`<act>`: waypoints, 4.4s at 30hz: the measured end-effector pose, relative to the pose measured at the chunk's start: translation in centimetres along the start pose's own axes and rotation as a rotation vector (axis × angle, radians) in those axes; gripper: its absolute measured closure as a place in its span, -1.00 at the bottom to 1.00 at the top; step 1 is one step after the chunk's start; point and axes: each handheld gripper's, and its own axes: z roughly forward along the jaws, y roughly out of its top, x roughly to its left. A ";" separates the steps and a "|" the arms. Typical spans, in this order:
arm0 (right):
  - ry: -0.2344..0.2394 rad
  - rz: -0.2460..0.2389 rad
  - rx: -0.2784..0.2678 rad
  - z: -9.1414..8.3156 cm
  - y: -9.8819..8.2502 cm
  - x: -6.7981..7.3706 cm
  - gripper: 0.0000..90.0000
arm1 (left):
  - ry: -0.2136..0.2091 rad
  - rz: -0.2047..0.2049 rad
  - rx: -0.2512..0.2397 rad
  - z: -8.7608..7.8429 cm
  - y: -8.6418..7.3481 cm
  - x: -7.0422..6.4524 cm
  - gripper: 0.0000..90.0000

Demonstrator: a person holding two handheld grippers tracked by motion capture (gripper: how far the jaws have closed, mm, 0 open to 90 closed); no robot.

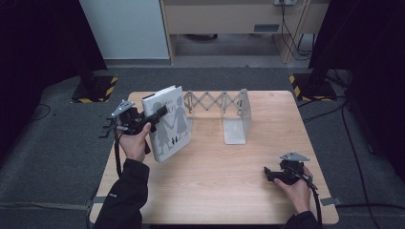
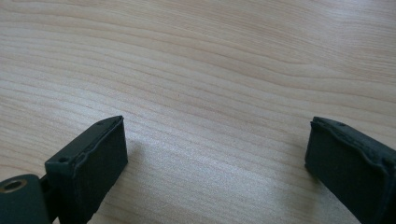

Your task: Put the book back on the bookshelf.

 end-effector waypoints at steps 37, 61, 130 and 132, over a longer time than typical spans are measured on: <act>0.000 -0.001 0.000 0.0 0.0 0.0 -0.87 | 0.109 0.018 0.027 6.1 -1.4 1.7 0.17; 0.000 0.002 0.001 0.0 0.0 0.0 -0.87 | 0.110 0.142 0.011 4.8 -3.5 0.7 0.16; 0.000 0.002 0.001 0.0 0.0 0.0 -0.87 | 0.135 0.202 -0.004 3.3 -8.7 -0.8 -0.01; 0.000 0.002 0.001 0.0 0.0 0.0 -0.87 | 0.126 0.199 -0.013 2.9 -9.2 -0.8 -0.01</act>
